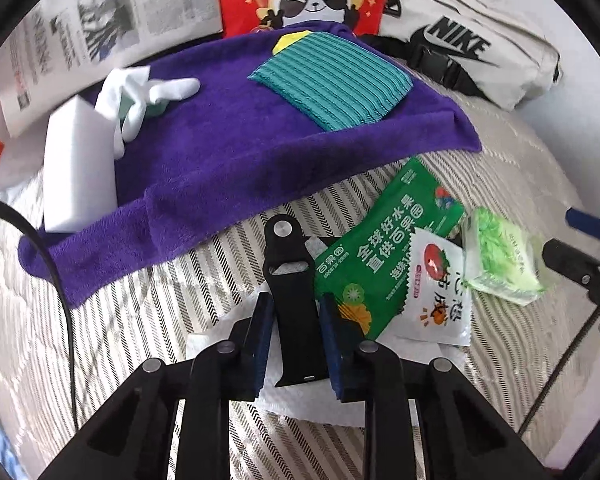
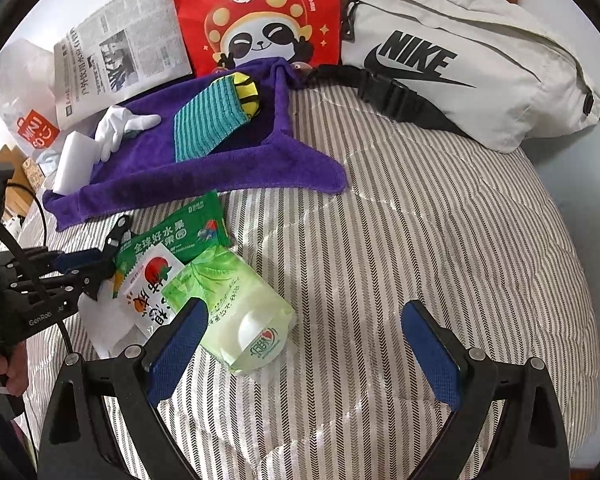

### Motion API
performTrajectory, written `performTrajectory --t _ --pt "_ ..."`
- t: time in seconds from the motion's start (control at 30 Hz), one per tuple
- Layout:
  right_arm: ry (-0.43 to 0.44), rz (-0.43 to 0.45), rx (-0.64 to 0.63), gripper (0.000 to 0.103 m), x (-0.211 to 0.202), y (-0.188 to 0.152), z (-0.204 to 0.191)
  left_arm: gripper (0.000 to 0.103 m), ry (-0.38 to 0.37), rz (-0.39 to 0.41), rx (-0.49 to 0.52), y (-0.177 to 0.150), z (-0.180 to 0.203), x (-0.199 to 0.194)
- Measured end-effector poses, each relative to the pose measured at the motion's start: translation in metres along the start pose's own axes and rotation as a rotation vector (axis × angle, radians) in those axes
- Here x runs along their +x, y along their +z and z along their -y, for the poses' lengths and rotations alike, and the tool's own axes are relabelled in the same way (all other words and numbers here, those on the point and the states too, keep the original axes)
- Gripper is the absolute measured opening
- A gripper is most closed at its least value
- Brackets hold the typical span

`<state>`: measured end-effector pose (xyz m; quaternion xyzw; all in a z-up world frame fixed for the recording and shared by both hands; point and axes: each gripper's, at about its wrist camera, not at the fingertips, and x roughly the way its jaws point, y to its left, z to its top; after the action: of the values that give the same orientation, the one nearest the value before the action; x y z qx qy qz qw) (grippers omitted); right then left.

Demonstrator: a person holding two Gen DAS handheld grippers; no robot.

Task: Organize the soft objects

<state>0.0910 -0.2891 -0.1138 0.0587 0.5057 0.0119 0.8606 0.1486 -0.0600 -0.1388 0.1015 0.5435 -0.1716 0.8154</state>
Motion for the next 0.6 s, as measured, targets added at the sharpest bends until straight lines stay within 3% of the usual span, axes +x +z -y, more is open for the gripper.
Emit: performTrajectory --t 0.3,0.5,0.6 --pt "-0.002 -0.005 0.002 0.096 0.000 -0.002 0.001 0.020 -0.017 0.009 -0.005 -0.002 -0.008 -0.006" --pt "-0.004 -0.013 -0.004 0.096 0.003 -0.002 0.000 0.022 0.031 0.015 0.053 -0.003 0.002 -0.001" --pt "-0.008 -0.012 -0.009 0.096 0.003 -0.002 0.001 0.021 0.017 0.020 0.045 -0.001 0.001 -0.001"
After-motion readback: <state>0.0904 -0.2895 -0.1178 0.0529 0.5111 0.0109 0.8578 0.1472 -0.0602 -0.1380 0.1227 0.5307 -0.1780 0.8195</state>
